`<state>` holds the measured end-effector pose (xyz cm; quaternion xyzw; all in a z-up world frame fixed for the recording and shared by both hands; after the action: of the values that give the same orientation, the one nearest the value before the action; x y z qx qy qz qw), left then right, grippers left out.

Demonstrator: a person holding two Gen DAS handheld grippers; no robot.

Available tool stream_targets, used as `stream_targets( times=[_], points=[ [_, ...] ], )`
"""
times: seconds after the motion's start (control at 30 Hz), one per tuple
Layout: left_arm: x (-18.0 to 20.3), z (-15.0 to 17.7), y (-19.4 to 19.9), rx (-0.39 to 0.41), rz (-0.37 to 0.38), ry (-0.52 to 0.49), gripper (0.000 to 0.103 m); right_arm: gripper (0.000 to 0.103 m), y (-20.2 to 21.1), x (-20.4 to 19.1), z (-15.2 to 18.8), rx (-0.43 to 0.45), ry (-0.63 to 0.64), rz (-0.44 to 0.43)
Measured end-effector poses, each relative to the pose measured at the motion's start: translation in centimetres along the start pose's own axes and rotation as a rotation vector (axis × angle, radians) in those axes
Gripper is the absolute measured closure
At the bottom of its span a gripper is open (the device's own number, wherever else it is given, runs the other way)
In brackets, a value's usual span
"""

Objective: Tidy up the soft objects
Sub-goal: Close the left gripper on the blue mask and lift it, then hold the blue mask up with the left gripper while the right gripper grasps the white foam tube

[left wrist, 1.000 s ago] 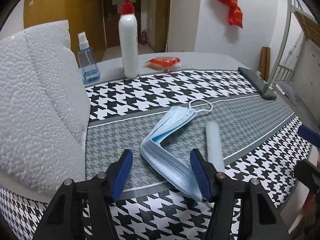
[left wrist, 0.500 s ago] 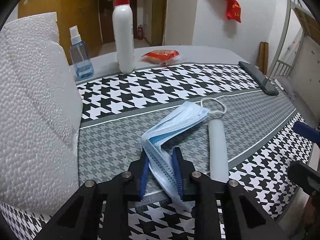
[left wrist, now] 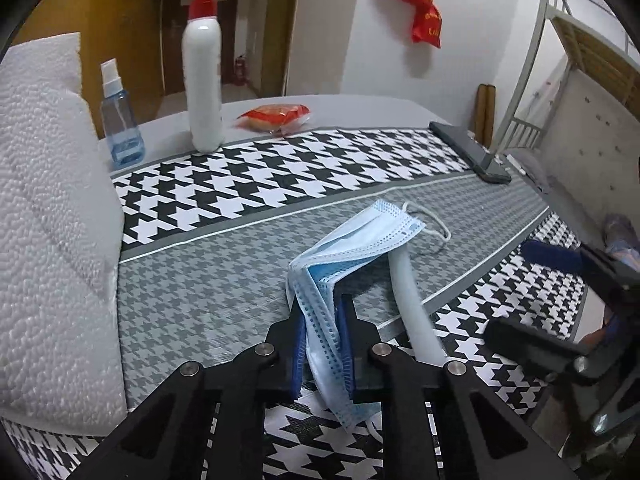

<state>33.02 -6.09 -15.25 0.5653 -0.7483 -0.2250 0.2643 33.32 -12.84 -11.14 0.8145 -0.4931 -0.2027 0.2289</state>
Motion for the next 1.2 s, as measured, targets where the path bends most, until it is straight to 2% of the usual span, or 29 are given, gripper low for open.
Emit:
stream_targets(
  times=[0.33, 0.4, 0.47, 0.57, 0.73, 0.87, 1.0, 1.2],
  points=[
    [-1.9, 0.2, 1.3, 0.035, -0.046, 0.033, 0.087, 0.001, -2.0, -2.9, 0.1, -0.053, 0.019, -0.011],
    [-2.3, 0.1, 1.7, 0.045, -0.047, 0.041, 0.087, 0.004, -2.4, -3.1, 0.2, -0.065, 0.007, -0.019],
    [-2.5, 0.2, 1.8, 0.048, -0.049, 0.044, 0.087, 0.015, -2.9, -3.2, 0.4, -0.079, -0.007, -0.025],
    [-2.7, 0.3, 2.1, 0.05, -0.047, 0.047, 0.087, 0.023, -3.6, -3.4, 0.9, -0.107, -0.016, -0.023],
    [-3.1, 0.2, 2.3, 0.061, -0.064, 0.054, 0.087, 0.028, -4.1, -4.2, 1.5, -0.131, -0.01, -0.013],
    [-3.2, 0.1, 2.7, 0.078, -0.071, 0.05, 0.087, 0.04, -4.4, -4.7, 1.9, -0.152, 0.001, 0.001],
    [-3.4, 0.0, 2.9, 0.089, -0.082, 0.053, 0.087, 0.046, -4.4, -4.8, 2.2, -0.163, 0.009, 0.034],
    [-3.9, 0.0, 3.6, 0.107, -0.075, 0.062, 0.087, 0.066, -4.1, -6.0, 2.4, -0.182, 0.034, 0.042]
  ],
)
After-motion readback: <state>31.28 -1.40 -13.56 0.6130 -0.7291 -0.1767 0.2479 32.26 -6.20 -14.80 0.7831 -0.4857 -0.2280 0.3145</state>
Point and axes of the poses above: each gripper's, at about its wrist camera, not at the fingertips, and y roughly against the way its jaws point, x to its right, z to its underside, the point moved 10 cm from there along -y, roughly the way its jaws point, and after that the axes turned 8 degrees about x, right-handed, at the moved point
